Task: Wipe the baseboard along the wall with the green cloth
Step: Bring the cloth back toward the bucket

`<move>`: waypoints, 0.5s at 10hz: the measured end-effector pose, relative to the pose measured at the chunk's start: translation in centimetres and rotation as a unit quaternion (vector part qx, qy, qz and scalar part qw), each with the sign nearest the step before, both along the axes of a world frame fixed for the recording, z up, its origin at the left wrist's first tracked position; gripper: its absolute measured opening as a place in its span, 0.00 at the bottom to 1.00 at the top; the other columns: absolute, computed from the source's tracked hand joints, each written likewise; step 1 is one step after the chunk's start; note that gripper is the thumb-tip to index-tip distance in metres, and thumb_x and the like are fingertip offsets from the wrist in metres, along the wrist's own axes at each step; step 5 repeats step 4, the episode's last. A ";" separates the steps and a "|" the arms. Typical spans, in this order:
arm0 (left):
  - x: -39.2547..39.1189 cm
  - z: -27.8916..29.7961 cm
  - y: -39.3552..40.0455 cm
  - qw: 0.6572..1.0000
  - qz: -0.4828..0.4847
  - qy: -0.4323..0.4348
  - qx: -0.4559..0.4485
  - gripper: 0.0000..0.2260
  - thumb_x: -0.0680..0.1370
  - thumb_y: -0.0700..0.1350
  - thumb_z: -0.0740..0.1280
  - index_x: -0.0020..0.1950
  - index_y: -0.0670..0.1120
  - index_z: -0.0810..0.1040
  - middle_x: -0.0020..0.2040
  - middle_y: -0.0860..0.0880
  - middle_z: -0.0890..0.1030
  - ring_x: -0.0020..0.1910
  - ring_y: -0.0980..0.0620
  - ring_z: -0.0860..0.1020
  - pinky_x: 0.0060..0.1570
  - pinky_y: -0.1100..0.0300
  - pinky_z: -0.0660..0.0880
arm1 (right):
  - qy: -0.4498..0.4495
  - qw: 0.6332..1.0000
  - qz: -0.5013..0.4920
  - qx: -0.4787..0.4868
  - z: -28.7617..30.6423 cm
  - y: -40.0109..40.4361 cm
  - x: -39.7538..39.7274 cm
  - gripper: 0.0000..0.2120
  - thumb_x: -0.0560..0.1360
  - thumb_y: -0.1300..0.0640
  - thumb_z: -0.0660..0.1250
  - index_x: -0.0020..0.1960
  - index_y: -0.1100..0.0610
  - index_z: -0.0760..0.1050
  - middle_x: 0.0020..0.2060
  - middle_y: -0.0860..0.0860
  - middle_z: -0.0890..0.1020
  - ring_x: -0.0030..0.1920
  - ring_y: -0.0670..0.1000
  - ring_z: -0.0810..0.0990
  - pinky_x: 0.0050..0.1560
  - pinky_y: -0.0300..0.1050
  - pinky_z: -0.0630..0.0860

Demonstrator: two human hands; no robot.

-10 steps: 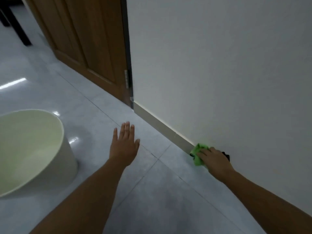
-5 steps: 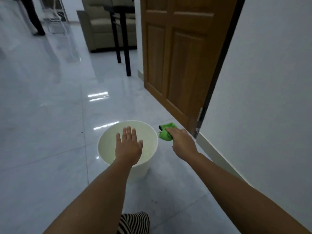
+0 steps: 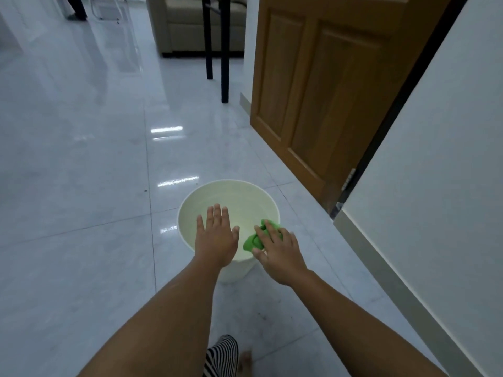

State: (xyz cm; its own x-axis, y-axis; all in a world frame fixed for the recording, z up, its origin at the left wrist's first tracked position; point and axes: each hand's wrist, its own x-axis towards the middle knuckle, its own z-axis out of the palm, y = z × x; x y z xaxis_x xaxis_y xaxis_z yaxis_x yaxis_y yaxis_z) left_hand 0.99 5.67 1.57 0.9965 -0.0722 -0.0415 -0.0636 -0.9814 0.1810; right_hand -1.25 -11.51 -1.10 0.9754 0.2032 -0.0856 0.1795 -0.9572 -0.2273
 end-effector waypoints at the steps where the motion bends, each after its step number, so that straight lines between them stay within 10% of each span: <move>1: 0.0 0.1 -0.2 1.000 -0.001 -0.004 0.000 0.27 0.82 0.54 0.44 0.76 0.42 0.43 0.77 0.43 0.43 0.75 0.46 0.40 0.71 0.46 0.38 | -0.011 1.000 0.004 0.003 0.6 -0.2 0.1 0.27 0.79 0.40 0.48 0.76 0.45 0.49 0.77 0.48 0.52 0.75 0.57 0.50 0.73 0.60 0.43; 5: -0.3 1.6 -2.1 1.000 -0.015 -0.022 -0.016 0.26 0.82 0.53 0.43 0.76 0.42 0.42 0.77 0.43 0.43 0.75 0.46 0.40 0.71 0.45 0.38 | -0.035 0.999 -0.032 0.005 2.9 -2.1 -0.5 0.26 0.81 0.43 0.47 0.76 0.50 0.53 0.77 0.51 0.55 0.75 0.56 0.51 0.74 0.58 0.45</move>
